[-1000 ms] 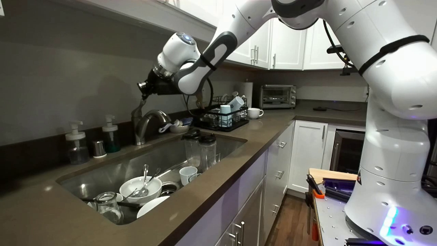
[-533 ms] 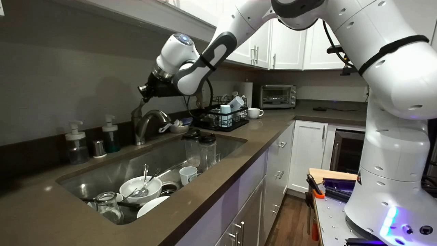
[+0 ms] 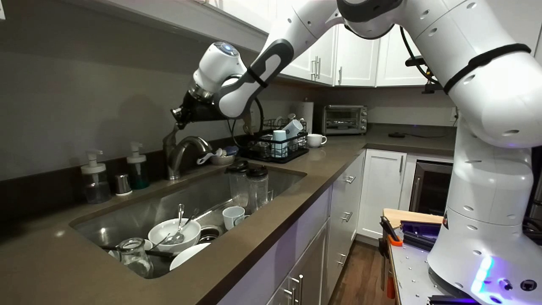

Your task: Push the faucet handle upwards

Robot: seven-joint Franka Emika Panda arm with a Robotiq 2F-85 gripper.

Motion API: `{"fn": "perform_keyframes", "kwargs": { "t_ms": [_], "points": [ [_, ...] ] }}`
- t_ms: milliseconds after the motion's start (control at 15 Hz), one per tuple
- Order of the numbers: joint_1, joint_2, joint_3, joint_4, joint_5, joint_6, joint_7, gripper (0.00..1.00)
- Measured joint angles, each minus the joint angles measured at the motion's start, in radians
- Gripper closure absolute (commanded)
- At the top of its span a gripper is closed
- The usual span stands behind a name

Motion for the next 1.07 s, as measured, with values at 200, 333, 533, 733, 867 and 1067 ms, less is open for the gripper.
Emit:
{"fn": "perform_keyframes", "kwargs": {
  "t_ms": [200,333,533,733,867,1067],
  "points": [
    [-0.024,0.014,0.032,0.002,0.003,-0.007,-0.016,0.96],
    [-0.035,0.026,0.042,0.01,0.003,-0.007,-0.019,0.96],
    [-0.038,0.041,0.039,0.038,0.002,-0.002,-0.019,0.96],
    [-0.037,0.05,0.036,0.052,0.001,-0.001,-0.019,0.96],
    [-0.036,0.055,0.036,0.056,0.001,-0.001,-0.019,0.96],
    [-0.034,0.065,0.035,0.066,0.001,0.0,-0.019,0.96]
  ]
}}
